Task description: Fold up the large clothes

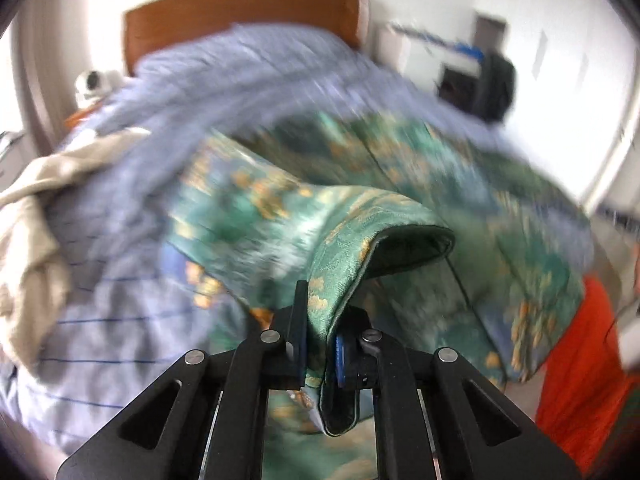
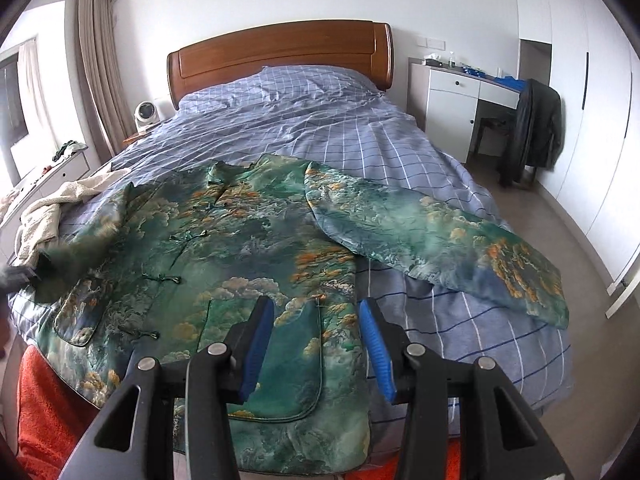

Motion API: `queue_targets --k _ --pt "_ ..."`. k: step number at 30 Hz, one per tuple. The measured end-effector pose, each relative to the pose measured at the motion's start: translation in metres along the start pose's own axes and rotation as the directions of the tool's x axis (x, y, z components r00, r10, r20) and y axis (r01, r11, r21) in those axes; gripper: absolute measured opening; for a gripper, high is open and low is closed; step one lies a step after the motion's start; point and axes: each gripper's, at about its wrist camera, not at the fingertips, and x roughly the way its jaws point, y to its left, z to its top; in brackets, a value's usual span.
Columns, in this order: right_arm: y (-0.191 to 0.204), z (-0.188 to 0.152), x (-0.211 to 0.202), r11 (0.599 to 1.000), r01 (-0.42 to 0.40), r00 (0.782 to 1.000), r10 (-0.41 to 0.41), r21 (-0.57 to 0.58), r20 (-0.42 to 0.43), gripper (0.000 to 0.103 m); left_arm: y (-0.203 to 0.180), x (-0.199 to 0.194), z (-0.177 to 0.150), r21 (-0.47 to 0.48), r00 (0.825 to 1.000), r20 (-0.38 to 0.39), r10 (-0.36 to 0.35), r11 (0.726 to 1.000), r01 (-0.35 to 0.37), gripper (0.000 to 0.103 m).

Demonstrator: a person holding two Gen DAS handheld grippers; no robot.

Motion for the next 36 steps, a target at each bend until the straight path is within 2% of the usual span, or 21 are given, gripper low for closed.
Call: queue_targets --k 3,6,8,9,11,13,15,16,19,23,25,26,27,29,31,33,36 --pt "0.001 0.002 -0.005 1.000 0.004 1.000 -0.004 -0.001 0.012 0.046 0.050 -0.038 0.009 -0.103 0.995 0.070 0.078 0.992 -0.070 0.008" --pt "0.003 0.002 -0.007 1.000 -0.008 1.000 0.008 0.003 0.022 0.046 0.113 -0.062 0.006 -0.231 0.971 0.080 0.224 0.952 -0.200 0.009" --pt "0.006 0.003 -0.007 1.000 -0.019 1.000 0.019 -0.004 0.022 0.046 0.157 -0.069 -0.005 -0.336 0.950 0.051 0.309 0.901 -0.275 0.012" --pt "0.008 0.003 -0.006 1.000 -0.022 1.000 0.022 -0.008 0.023 0.046 0.173 -0.070 -0.011 -0.372 0.939 0.033 0.342 0.876 -0.306 0.018" --pt "0.012 0.004 -0.005 0.999 -0.030 0.999 0.030 -0.020 0.021 0.046 0.212 -0.074 -0.032 -0.457 0.908 -0.028 0.419 0.802 -0.384 0.025" --pt "0.014 0.004 -0.005 0.999 -0.030 0.999 0.031 -0.027 0.022 0.046 0.233 -0.076 -0.050 -0.513 0.884 -0.072 0.462 0.743 -0.430 0.026" --pt "0.014 0.004 -0.005 0.999 -0.024 1.000 0.025 -0.033 0.019 0.046 0.245 -0.079 -0.070 -0.564 0.874 -0.102 0.476 0.696 -0.444 0.031" --pt "0.013 0.003 -0.003 0.999 -0.017 1.000 0.017 -0.032 0.011 0.046 0.245 -0.080 -0.078 -0.578 0.875 -0.104 0.473 0.687 -0.440 0.032" --pt "0.008 0.000 0.002 1.000 0.001 1.000 -0.001 -0.024 -0.013 0.058 0.228 -0.076 -0.089 -0.561 0.891 -0.113 0.440 0.712 -0.423 0.038" --pt "-0.005 -0.006 0.015 1.000 0.012 0.998 -0.013 -0.017 -0.063 0.060 0.184 -0.050 -0.091 -0.474 0.934 -0.128 0.333 0.807 -0.352 0.056" --pt "-0.013 -0.010 0.027 1.000 0.012 0.994 -0.013 -0.011 -0.105 0.060 0.154 -0.029 -0.088 -0.424 0.961 -0.139 0.241 0.862 -0.277 0.063" --pt "-0.018 -0.013 0.034 1.000 0.008 0.991 -0.009 -0.009 -0.131 0.060 0.136 -0.012 -0.087 -0.391 0.970 -0.153 0.190 0.890 -0.236 0.066" --pt "-0.023 -0.017 0.042 1.000 0.008 0.987 -0.008 -0.004 -0.162 0.060 0.126 0.000 -0.085 -0.367 0.974 -0.166 0.157 0.906 -0.209 0.068" --pt "-0.036 -0.026 0.060 1.000 0.009 0.974 -0.008 0.003 -0.227 0.060 0.100 0.034 -0.085 -0.304 0.971 -0.219 0.101 0.938 -0.166 0.069" --pt "-0.044 -0.034 0.073 1.000 0.001 0.961 0.001 0.009 -0.277 0.060 0.081 0.063 -0.084 -0.250 0.956 -0.280 0.085 0.955 -0.158 0.069" --pt "-0.050 -0.042 0.084 0.999 -0.042 0.948 0.047 0.024 -0.314 0.060 0.075 0.086 -0.084 -0.232 0.947 -0.311 0.077 0.960 -0.154 0.069" --pt "-0.051 -0.049 0.094 0.993 -0.110 0.934 0.121 0.051 -0.337 0.060 0.076 0.100 -0.082 -0.260 0.945 -0.321 0.060 0.954 -0.149 0.072"
